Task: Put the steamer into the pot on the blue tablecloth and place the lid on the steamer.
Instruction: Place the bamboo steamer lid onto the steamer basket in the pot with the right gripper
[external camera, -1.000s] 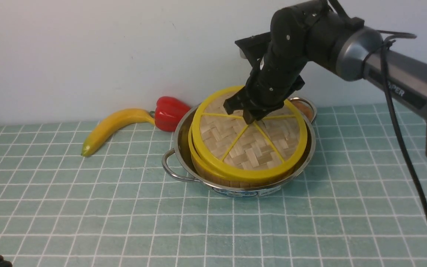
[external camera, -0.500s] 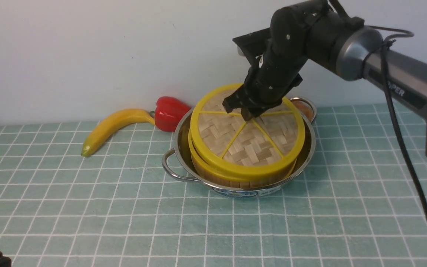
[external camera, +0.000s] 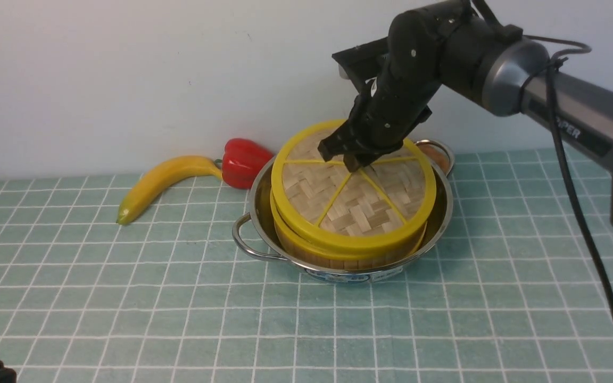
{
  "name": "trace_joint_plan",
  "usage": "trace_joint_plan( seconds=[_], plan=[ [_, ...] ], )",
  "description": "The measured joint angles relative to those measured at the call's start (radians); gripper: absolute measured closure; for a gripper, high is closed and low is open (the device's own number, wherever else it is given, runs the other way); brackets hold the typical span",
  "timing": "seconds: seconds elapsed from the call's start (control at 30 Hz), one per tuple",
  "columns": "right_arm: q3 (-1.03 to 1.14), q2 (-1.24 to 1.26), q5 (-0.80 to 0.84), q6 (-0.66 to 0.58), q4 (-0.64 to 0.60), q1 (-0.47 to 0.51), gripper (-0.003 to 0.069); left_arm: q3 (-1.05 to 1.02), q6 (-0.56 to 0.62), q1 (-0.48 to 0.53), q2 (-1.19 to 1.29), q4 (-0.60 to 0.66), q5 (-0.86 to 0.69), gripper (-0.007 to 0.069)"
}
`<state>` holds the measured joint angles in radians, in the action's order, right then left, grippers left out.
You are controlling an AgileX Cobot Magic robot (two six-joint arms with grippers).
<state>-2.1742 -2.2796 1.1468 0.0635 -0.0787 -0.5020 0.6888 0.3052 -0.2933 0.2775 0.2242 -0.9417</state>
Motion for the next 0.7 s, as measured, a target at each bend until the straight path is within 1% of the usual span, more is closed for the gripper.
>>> trace_joint_plan(
  seconds=[0.7],
  plan=[
    [-0.011,-0.03,-0.054,-0.053,-0.049,0.002,0.0513,0.0,0.0,0.0,0.0,0.0,0.0,0.0613]
  ],
)
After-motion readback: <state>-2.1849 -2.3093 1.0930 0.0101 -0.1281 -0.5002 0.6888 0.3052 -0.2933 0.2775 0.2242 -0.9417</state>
